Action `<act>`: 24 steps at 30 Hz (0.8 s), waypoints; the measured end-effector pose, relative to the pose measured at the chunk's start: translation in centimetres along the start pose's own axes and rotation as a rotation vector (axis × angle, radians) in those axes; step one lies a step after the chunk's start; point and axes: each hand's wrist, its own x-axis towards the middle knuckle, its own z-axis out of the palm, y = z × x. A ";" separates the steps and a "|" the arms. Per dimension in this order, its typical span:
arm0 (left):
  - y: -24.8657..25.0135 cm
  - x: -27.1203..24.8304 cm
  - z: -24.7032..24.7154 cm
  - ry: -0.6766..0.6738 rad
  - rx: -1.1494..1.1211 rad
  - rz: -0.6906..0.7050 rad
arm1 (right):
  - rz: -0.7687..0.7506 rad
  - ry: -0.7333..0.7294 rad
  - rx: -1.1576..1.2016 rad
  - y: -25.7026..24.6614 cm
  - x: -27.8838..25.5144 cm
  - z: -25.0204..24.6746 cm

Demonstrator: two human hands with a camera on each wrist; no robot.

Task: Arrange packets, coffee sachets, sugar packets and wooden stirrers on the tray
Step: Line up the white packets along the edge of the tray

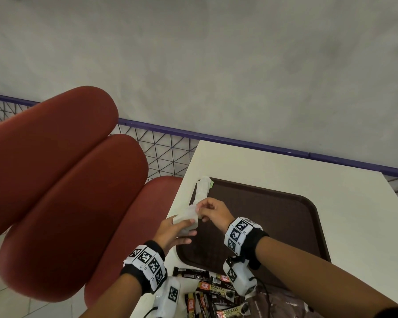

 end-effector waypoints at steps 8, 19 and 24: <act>-0.3 0.0 -0.2 0.005 -0.017 -0.002 | -0.005 -0.133 0.037 1.5 -0.8 0.1; -1.2 1.8 -1.8 0.074 -0.256 -0.046 | 0.114 0.252 -0.069 3.8 2.3 -0.7; -1.4 1.9 -3.1 0.085 -0.271 -0.041 | 0.161 0.295 -0.190 4.9 3.2 0.2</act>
